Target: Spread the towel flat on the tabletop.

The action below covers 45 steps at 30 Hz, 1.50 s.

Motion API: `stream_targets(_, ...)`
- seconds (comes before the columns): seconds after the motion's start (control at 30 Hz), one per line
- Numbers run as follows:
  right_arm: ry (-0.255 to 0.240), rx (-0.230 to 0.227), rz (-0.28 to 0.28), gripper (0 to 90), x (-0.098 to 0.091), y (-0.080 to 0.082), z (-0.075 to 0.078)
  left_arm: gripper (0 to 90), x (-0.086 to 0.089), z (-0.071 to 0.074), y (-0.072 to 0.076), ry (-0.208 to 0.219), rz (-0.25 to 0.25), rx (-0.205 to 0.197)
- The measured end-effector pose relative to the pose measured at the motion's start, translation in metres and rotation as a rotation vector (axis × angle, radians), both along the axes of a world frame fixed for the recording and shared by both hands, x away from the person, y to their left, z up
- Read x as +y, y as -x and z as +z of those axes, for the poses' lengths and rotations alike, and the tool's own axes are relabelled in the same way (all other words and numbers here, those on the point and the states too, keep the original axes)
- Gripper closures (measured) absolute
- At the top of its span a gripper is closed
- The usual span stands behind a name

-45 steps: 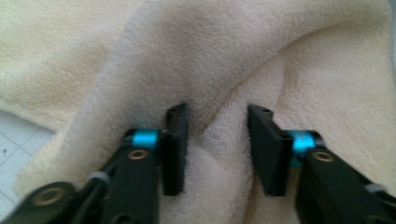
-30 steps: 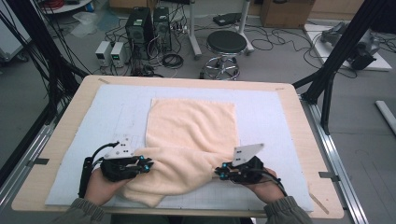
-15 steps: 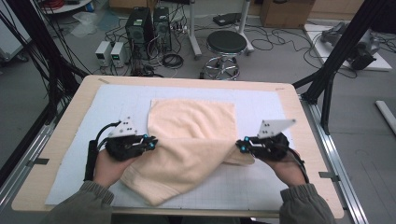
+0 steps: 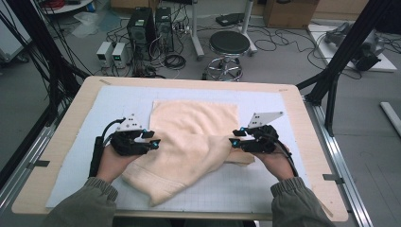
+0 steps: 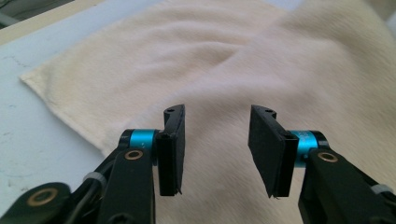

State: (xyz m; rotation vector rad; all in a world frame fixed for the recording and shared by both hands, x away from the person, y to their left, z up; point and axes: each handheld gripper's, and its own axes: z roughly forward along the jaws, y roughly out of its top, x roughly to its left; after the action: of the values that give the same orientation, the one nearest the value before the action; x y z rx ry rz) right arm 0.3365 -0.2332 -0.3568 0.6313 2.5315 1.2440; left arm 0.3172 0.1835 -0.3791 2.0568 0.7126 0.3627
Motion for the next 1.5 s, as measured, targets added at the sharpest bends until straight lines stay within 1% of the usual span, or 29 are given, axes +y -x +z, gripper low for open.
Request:
stream_targets(0.07,0.001,-0.030,0.037,60.7,0.004,0.012,0.004,53.8,0.000,-0.003,0.012,0.005,-0.031,-0.013)
stream_targets(0.1,-0.008,-0.045,0.056,60.0,0.007,0.018,0.003,52.7,0.000,-0.006,0.018,0.006,-0.046,-0.014)
stream_targets(0.13,-0.007,-0.047,0.068,58.7,0.010,0.024,0.000,52.0,0.000,-0.010,0.023,0.013,-0.058,-0.016)
stream_targets(0.17,-0.003,-0.037,0.081,57.1,0.012,0.029,-0.005,51.5,0.000,-0.014,0.027,0.009,-0.071,-0.012)
stream_targets(0.23,-0.007,-0.036,0.103,54.4,0.017,0.037,-0.017,50.2,0.000,-0.024,0.033,-0.010,-0.099,-0.004)
stream_targets(0.27,-0.004,-0.035,0.114,52.8,0.019,0.039,-0.024,49.8,0.000,-0.029,0.035,-0.024,-0.110,0.007)
stream_targets(0.33,0.009,-0.024,0.108,50.8,0.023,0.042,-0.038,48.5,-0.001,-0.039,0.035,-0.059,-0.124,0.037)
stream_targets(0.37,0.007,-0.010,0.107,49.8,0.026,0.041,-0.045,48.2,-0.002,-0.045,0.034,-0.067,-0.133,0.059)
stream_targets(0.4,0.020,-0.003,0.102,49.8,0.030,0.039,-0.052,49.0,-0.003,-0.048,0.032,-0.085,-0.141,0.070)
stream_targets(0.43,0.024,0.001,0.098,50.3,0.033,0.037,-0.055,51.3,-0.005,-0.053,0.031,-0.095,-0.147,0.090)
stream_targets(0.47,0.031,0.000,0.092,52.0,0.037,0.033,-0.059,54.7,-0.009,-0.058,0.028,-0.112,-0.155,0.101)
stream_targets(0.5,0.032,-0.003,0.078,54.8,0.042,0.028,-0.063,57.5,-0.010,-0.058,0.028,-0.106,-0.147,0.082)
stream_targets(0.53,0.021,0.002,0.066,58.7,0.046,0.024,-0.066,63.6,-0.011,-0.057,0.026,-0.108,-0.140,0.087)
stream_targets(0.57,0.017,0.008,0.055,64.3,0.049,0.021,-0.067,67.4,-0.012,-0.056,0.023,-0.107,-0.135,0.108)
stream_targets(0.6,0.016,0.006,0.052,71.4,0.052,0.017,-0.068,72.0,-0.012,-0.054,0.021,-0.108,-0.124,0.118)
stream_targets(0.63,0.022,0.017,0.046,77.1,0.053,0.012,-0.068,75.4,-0.012,-0.053,0.021,-0.108,-0.119,0.119)
stream_targets(0.7,0.005,0.047,0.047,84.9,0.052,0.007,-0.066,78.2,-0.013,-0.052,0.023,-0.118,-0.118,0.109)
stream_targets(0.73,-0.004,0.050,0.051,86.0,0.050,0.007,-0.063,78.8,-0.014,-0.050,0.025,-0.118,-0.112,0.100)
stream_targets(0.87,0.012,0.042,0.067,87.3,0.041,0.016,-0.052,79.6,-0.014,-0.036,0.035,-0.094,-0.107,0.060)
stream_targets(0.93,0.013,0.025,0.080,87.7,0.033,0.022,-0.043,79.6,-0.013,-0.024,0.041,-0.080,-0.110,0.029)
stream_targets(1.0,0.005,0.010,0.074,87.7,0.024,0.031,-0.032,79.6,-0.013,-0.009,0.049,-0.067,-0.116,0.000)
stream_targets(1.03,-0.005,-0.004,0.074,87.7,0.020,0.035,-0.025,79.6,-0.013,-0.004,0.051,-0.065,-0.115,-0.010)
stream_targets(1.1,-0.003,-0.023,0.077,87.8,0.014,0.042,-0.013,79.5,-0.014,0.010,0.058,-0.051,-0.126,-0.032)
stream_targets(1.27,-0.009,-0.093,0.080,87.9,0.002,0.057,0.021,79.2,-0.017,0.032,0.069,-0.033,-0.157,-0.067)
stream_targets(1.33,-0.013,-0.108,0.076,88.0,-0.001,0.056,0.033,78.8,-0.020,0.033,0.066,-0.045,-0.146,-0.070)
stream_targets(1.4,-0.005,-0.112,0.056,87.9,-0.001,0.048,0.036,78.6,-0.021,0.025,0.056,-0.044,-0.126,-0.046)
stream_targets(1.43,-0.002,-0.096,0.047,87.9,0.000,0.041,0.034,78.2,-0.021,0.021,0.051,-0.045,-0.114,-0.034)
stream_targets(1.47,0.006,-0.092,0.039,87.9,0.001,0.033,0.030,77.7,-0.022,0.012,0.042,-0.041,-0.094,-0.007)
stream_targets(1.5,0.027,-0.064,0.009,87.9,0.004,0.019,0.022,76.1,-0.023,0.004,0.033,-0.034,-0.080,0.012)
